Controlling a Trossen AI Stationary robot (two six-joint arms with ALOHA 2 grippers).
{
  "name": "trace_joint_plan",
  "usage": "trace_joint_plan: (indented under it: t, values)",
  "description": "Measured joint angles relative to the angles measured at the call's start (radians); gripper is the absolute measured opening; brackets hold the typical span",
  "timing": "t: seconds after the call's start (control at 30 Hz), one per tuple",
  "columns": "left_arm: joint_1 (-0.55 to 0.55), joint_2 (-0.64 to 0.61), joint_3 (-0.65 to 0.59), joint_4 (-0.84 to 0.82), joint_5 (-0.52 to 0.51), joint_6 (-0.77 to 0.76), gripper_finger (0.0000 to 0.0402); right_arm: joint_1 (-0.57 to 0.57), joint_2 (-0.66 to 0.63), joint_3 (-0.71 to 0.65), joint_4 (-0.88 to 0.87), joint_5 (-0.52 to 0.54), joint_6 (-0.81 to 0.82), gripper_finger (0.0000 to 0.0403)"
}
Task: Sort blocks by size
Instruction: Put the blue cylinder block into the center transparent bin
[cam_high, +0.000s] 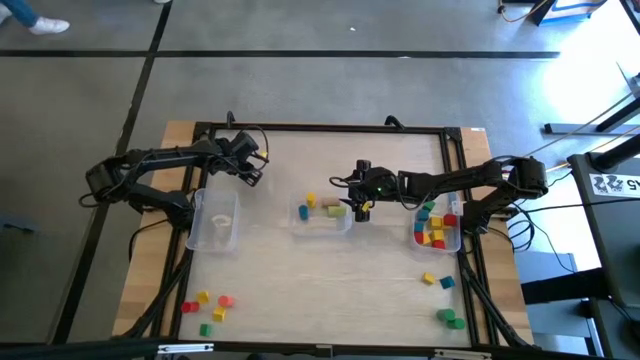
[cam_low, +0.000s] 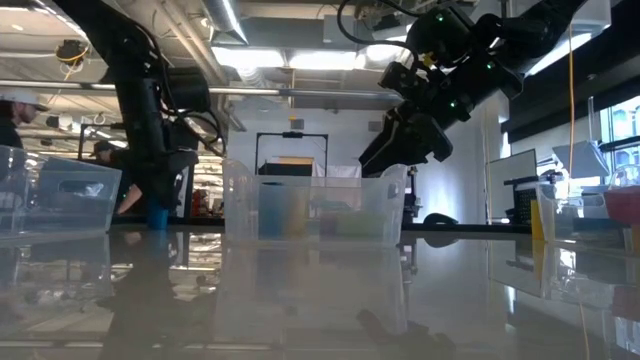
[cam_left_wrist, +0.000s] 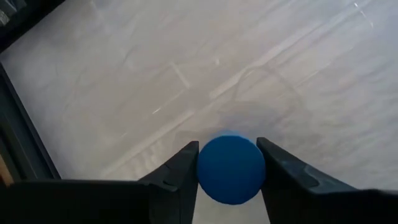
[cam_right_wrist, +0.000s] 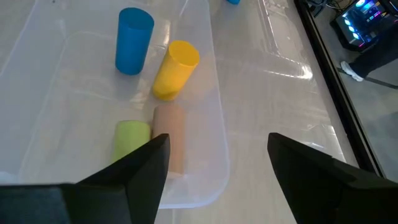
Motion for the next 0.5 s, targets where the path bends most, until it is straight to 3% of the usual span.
trace_joint_plan:
  t: [0.3,0.5]
  values:
    - [-0.004,-0.001,0.002,-0.008,0.007,0.009,0.0130,0.000,0.000,0.000,0.000,0.000,0.000,0.0276]
    - [-0.029,-0.014,0.059,-0.023,0.120,0.013,0.0128,0.000,0.000,0.000,-0.001,0.000,0.000,0.0276]
